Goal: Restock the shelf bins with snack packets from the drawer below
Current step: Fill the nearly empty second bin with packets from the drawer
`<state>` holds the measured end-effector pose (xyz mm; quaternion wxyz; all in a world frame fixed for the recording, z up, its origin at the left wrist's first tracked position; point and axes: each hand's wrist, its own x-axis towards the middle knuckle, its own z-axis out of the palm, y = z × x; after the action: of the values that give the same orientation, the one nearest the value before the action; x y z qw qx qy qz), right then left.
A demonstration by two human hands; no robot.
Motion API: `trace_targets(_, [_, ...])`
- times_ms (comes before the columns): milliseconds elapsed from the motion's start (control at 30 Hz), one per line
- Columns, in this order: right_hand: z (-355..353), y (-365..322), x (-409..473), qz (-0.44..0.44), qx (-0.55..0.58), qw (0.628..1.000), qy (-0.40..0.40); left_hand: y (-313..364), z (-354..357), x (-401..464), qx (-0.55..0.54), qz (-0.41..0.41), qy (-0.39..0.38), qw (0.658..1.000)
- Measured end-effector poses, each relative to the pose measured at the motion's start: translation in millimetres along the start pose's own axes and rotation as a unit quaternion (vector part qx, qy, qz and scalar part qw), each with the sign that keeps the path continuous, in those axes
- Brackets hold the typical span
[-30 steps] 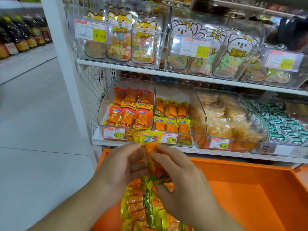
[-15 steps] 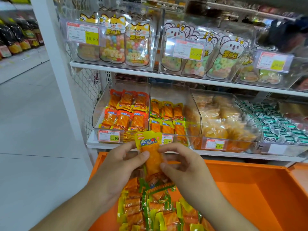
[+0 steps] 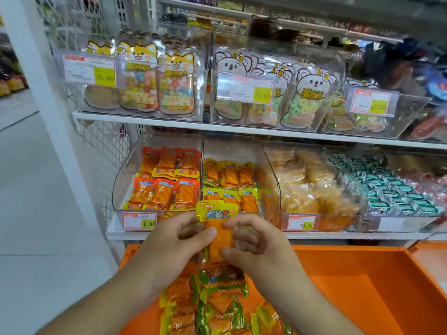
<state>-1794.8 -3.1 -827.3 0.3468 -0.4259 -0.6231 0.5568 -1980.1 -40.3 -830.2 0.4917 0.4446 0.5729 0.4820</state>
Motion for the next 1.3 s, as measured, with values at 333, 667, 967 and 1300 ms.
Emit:
trace_targets(333, [-16,1,39,-0.025,0.004,0.998,0.056,-3,-6,52,0.162,0.084,0.051,0.982])
trace_targets(667, [-24,5,175,0.065,-0.110,0.983,0.134,-27,-35,78,0.569,0.172,0.031,0.803])
trace_targets(967, [3,47,215,0.111,-0.328,0.938,0.028,-40,-41,84,0.577,0.204,0.038,0.790])
trace_targets(1300, [0,41,205,0.066,-0.424,0.903,-0.014,-44,-39,85,0.570,0.218,0.048,0.791])
